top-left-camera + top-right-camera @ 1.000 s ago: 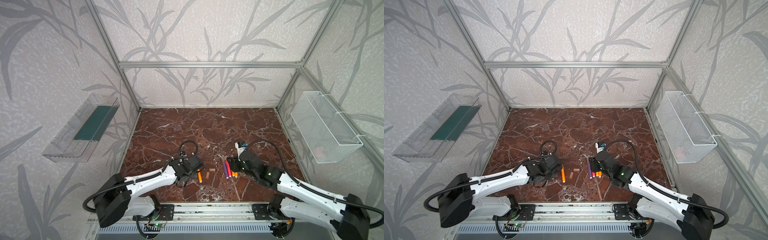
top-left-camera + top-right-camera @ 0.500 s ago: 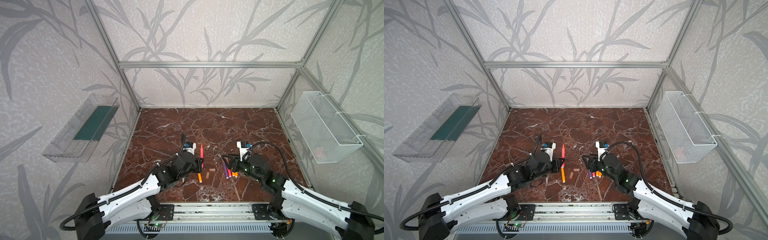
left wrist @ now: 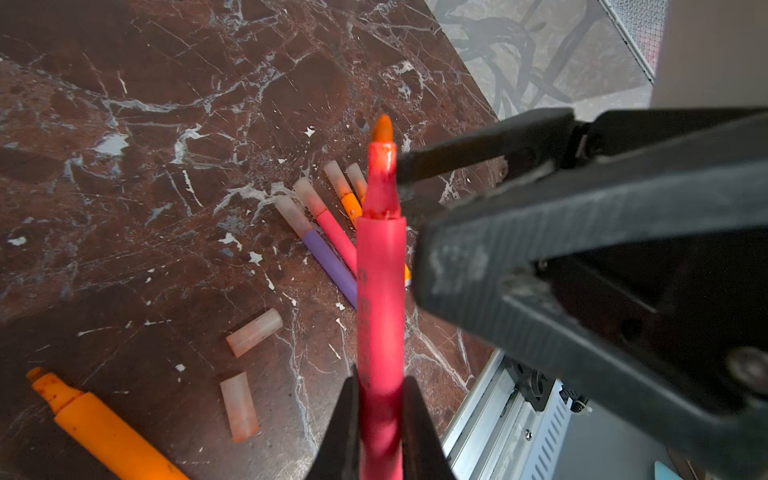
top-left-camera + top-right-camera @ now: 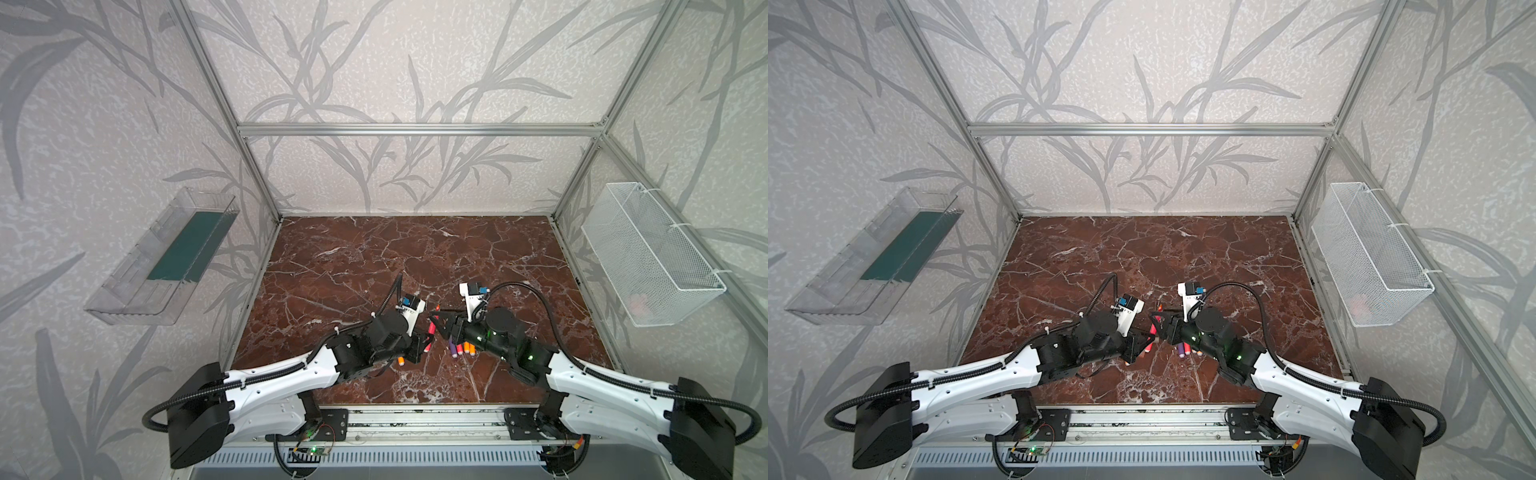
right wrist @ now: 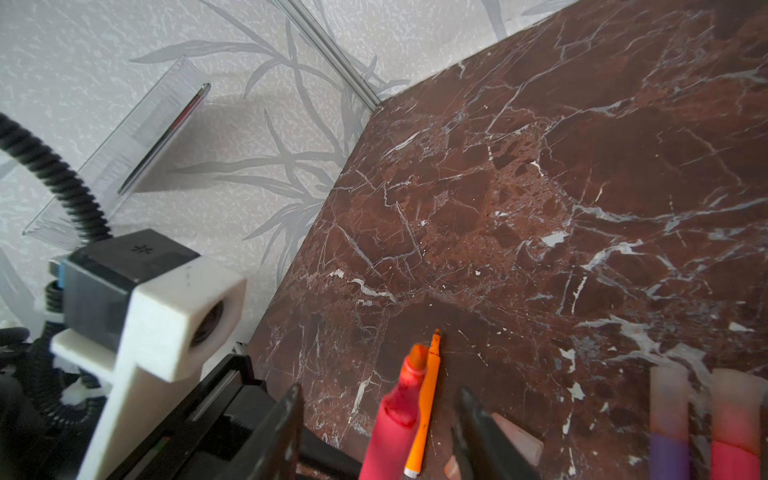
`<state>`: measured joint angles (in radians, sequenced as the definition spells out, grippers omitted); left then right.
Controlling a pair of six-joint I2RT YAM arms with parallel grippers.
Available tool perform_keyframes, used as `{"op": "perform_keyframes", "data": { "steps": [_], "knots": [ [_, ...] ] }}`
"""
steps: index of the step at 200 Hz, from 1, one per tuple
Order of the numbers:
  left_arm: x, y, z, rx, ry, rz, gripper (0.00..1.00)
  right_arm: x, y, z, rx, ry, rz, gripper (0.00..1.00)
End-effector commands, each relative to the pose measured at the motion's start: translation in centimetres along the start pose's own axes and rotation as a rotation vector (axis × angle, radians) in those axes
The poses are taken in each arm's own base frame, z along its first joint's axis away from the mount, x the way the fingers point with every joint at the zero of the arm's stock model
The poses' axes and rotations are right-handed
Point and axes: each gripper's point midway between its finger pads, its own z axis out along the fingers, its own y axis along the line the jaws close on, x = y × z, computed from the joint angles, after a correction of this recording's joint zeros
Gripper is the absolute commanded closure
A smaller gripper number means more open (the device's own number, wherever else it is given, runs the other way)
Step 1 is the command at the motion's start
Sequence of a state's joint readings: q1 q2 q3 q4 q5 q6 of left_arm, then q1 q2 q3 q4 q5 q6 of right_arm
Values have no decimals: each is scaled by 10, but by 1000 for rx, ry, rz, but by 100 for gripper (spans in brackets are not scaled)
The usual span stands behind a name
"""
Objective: Insert the pens into the pen caps
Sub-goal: 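Lift the pink marker upright with the left gripper while the right gripper approaches, then hold the pink marker upright with the left gripper beside the right gripper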
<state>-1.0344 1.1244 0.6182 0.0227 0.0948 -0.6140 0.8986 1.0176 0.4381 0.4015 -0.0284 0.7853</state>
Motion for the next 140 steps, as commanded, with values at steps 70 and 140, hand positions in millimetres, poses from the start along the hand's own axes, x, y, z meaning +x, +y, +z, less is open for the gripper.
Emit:
{"op": "perform_keyframes", "data": {
  "steps": [70, 140],
  "knots": [
    [-22, -15, -7, 16, -78, 69, 100, 2, 11, 9, -35, -14, 69, 80],
    [-20, -14, -5, 20, -111, 101, 70, 2, 17, 4, -54, -68, 146, 100]
  ]
}}
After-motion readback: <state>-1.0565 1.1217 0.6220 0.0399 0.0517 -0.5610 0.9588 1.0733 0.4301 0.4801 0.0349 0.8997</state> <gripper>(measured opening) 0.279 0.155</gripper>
